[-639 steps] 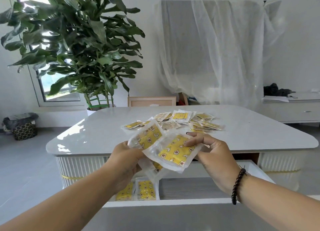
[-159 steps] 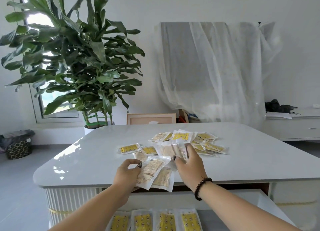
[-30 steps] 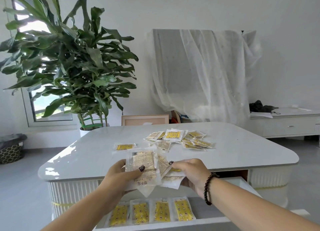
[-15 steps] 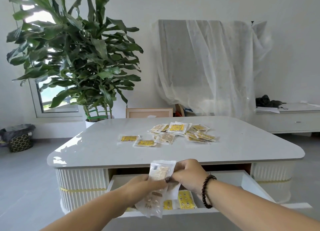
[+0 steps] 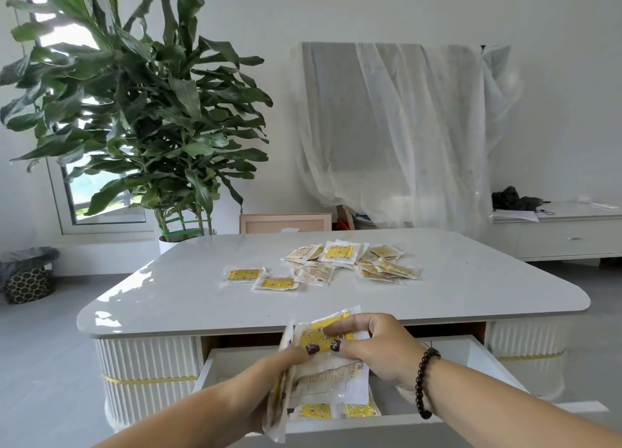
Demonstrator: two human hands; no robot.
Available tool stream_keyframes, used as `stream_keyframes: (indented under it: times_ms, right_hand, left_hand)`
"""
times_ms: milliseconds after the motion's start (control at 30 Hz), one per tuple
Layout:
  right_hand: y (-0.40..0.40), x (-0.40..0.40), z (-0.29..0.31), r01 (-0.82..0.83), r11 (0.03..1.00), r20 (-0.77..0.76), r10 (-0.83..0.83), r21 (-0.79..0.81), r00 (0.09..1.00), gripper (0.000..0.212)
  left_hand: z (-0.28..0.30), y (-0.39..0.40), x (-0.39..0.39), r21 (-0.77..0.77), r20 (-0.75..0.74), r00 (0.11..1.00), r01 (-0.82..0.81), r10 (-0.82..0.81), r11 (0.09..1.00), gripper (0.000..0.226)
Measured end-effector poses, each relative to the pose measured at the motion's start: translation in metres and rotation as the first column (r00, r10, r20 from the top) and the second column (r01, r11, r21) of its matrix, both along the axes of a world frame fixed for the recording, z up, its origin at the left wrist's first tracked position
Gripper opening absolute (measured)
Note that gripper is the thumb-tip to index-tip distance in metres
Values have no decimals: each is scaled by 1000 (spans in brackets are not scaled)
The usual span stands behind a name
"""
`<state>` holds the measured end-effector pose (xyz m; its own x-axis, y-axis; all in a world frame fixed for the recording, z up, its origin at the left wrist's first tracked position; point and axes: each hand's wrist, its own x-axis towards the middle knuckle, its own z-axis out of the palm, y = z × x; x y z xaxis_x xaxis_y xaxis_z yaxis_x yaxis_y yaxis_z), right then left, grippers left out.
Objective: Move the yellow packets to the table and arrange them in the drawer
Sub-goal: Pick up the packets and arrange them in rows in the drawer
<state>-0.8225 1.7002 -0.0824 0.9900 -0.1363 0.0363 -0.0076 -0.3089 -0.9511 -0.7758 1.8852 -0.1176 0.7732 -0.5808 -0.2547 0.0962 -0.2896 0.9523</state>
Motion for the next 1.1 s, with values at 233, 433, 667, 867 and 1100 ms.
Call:
stream_keyframes:
  times_ms: [233,433,667,867,1100]
  right_hand:
    - [-10,-1,12,76,996,91,-81,54,993,47]
    - [-22,9,11,242,953,88,-261,184,961,80]
    - [-23,10,4,191,931,8,-203,312,979,34]
    - [-18,9,-2,224,945,-1,-231,238,973,25]
    - [-15,10,-4,266,945,7,-273,191,962,26]
  left_hand:
    - [15,8,-3,-316,-272,957,-191,104,929,26]
    - [20,7,-7,-296,-203,926,-368,318,882,21]
    - [14,4,-5,-201,-91,953,-301,289,932,71]
    - [18,4,-10,-226,-155,973,-202,169,953,44]
    - [24,2,-1,-207,-322,929,-257,182,944,23]
